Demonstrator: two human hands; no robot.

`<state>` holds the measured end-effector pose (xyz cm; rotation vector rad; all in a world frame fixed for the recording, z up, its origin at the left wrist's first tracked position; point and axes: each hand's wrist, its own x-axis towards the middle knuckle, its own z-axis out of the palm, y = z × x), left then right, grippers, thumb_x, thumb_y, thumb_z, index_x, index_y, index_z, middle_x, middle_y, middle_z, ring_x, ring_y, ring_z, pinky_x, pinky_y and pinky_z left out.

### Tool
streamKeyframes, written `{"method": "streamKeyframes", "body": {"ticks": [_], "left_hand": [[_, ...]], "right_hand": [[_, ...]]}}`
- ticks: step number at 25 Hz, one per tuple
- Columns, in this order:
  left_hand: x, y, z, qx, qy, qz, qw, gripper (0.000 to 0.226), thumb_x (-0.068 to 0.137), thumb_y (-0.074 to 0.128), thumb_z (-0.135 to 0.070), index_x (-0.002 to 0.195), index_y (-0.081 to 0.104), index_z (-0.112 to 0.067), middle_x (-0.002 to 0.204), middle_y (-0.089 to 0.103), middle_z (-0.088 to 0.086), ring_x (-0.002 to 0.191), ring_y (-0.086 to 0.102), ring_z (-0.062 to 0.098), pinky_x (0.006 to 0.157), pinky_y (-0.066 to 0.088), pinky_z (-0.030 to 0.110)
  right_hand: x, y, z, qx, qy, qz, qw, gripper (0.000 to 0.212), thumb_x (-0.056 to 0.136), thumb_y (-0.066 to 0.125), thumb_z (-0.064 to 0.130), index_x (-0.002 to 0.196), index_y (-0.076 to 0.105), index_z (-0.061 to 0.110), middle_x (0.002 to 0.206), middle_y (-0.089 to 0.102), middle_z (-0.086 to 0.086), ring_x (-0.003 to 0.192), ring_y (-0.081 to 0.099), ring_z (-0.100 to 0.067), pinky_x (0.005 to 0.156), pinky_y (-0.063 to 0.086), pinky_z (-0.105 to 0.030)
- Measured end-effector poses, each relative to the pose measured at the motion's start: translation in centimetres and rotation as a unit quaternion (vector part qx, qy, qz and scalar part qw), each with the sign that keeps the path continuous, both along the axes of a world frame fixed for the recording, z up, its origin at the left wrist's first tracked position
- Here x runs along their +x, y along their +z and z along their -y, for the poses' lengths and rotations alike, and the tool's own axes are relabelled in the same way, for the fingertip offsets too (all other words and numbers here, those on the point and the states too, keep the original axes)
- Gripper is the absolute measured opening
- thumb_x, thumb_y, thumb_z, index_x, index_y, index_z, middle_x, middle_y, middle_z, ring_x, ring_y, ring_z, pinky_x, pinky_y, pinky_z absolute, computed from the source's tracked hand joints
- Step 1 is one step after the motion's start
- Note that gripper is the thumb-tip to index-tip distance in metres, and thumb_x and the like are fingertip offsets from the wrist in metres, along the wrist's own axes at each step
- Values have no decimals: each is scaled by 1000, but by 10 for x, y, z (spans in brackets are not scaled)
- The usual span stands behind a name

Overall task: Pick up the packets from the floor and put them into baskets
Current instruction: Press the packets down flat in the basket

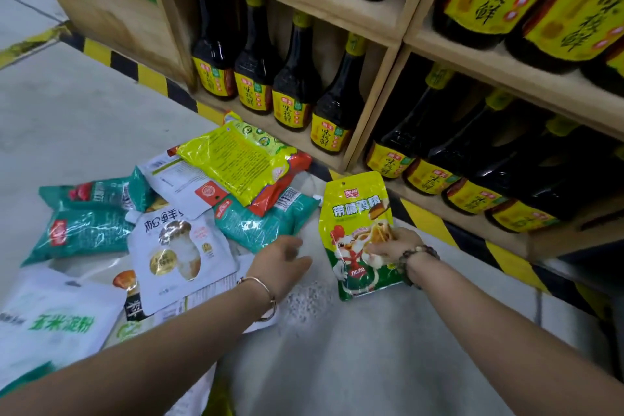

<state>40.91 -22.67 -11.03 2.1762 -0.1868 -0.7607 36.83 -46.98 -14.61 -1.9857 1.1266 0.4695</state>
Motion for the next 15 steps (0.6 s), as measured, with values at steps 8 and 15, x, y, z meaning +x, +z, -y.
{"method": "streamKeyframes", "body": {"ticks": [8,15], "left_hand": [[-23,22,-34,-184,152,-260,936,29,86,64,-20,114,55,-16,89,60,6,76,57,16,63,42,22],[-34,43,-63,-309,292,-258,868,43,64,71,-14,104,64,0,90,71,20,72,69,30,67,58,39]], "right_hand": [[-53,61,-36,145,-96,233,957,24,70,78,6,89,64,11,87,71,-3,75,66,-12,64,50,-22],[-21,77,-149,321,-18,260,910,21,72,72,-5,82,64,11,76,73,-2,67,69,-15,61,55,-24]]}}
